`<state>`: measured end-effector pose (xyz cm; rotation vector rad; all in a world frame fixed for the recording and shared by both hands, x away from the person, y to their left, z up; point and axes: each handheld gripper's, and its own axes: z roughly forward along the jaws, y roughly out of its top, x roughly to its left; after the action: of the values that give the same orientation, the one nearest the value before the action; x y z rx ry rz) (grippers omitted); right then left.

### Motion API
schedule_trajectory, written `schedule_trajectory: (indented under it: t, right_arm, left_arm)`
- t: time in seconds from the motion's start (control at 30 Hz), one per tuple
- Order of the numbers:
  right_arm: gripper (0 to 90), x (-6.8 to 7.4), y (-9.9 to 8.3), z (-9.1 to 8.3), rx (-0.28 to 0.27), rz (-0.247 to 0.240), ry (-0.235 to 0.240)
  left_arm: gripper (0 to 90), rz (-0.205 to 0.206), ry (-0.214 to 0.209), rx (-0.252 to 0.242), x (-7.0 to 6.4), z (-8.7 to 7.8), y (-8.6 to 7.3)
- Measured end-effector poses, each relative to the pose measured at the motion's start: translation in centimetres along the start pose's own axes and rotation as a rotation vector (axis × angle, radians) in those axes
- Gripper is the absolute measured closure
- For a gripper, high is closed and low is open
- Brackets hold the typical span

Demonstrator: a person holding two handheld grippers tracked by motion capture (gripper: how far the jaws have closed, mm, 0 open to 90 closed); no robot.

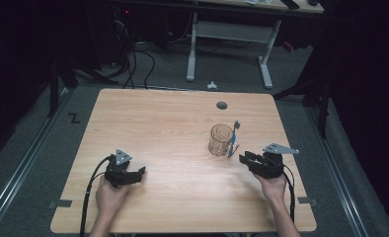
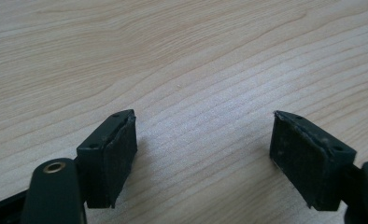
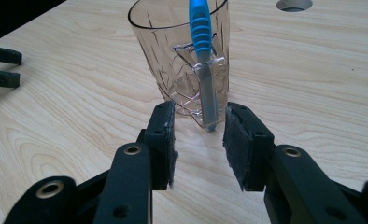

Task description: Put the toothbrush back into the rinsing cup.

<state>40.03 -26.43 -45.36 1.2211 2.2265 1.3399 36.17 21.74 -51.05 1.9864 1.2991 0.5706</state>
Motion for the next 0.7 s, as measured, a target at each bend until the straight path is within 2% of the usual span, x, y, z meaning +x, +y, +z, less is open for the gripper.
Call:
schedule_trajectory:
  t: [0.33,0.7]
  right_arm:
    - [63.7,-0.5,-1.0,0.4,0.003,0.03,0.001]
    - [63.4,-0.5,-1.2,0.6,0.03,0.019,-0.004]
  left_arm:
    - [23.6,0.0,0.0,0.0,0.0,0.0,0.0]
    - [23.6,-0.001,0.001,0.0,0.0,0.0,0.0]
